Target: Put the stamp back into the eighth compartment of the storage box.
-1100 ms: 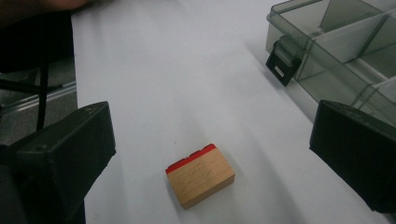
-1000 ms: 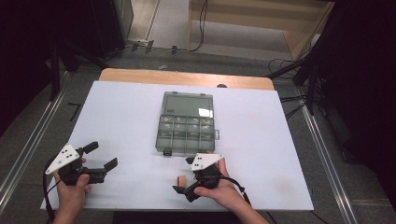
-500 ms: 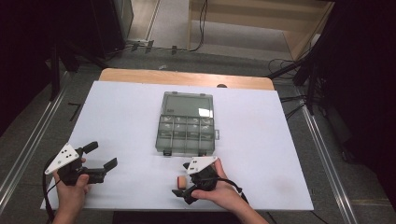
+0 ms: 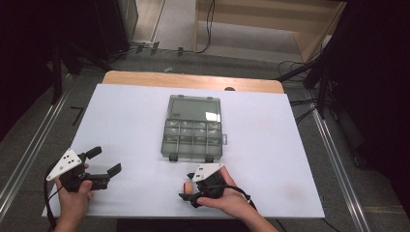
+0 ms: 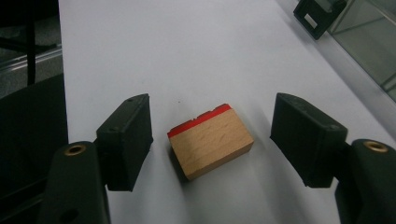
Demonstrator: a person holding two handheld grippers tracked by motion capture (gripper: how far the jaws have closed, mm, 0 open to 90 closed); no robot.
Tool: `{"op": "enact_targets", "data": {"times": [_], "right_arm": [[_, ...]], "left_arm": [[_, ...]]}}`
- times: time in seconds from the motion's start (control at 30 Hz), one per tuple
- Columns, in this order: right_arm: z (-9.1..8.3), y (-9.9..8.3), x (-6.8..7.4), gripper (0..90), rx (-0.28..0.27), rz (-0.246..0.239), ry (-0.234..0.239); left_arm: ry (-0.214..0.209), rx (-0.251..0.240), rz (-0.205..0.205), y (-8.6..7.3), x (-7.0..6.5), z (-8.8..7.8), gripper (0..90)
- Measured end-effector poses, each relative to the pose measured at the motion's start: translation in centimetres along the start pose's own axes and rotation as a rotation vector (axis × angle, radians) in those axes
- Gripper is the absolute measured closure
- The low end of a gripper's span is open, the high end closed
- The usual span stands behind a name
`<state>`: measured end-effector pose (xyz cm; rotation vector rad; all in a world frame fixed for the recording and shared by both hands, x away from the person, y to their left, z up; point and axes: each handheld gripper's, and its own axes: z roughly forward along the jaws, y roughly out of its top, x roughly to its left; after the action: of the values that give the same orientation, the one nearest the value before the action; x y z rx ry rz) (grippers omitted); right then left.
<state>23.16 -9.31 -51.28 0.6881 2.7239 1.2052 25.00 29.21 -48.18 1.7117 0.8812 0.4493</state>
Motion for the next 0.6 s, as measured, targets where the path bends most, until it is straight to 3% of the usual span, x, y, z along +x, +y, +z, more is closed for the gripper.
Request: {"op": "enact_targets", "data": {"times": [0.2,0.6], "right_arm": [[-0.04,-0.09,0.07,39.9,0.002,-0.005,-0.001],[0.00,-0.28,0.15,45.0,0.019,-0.032,-0.022]], "left_arm": [[0.000,-0.003,0.002,0.03,-0.01,-0.04,0.3],[0.001,-0.003,0.001,0.02,0.06,-0.08,0.3]]}}
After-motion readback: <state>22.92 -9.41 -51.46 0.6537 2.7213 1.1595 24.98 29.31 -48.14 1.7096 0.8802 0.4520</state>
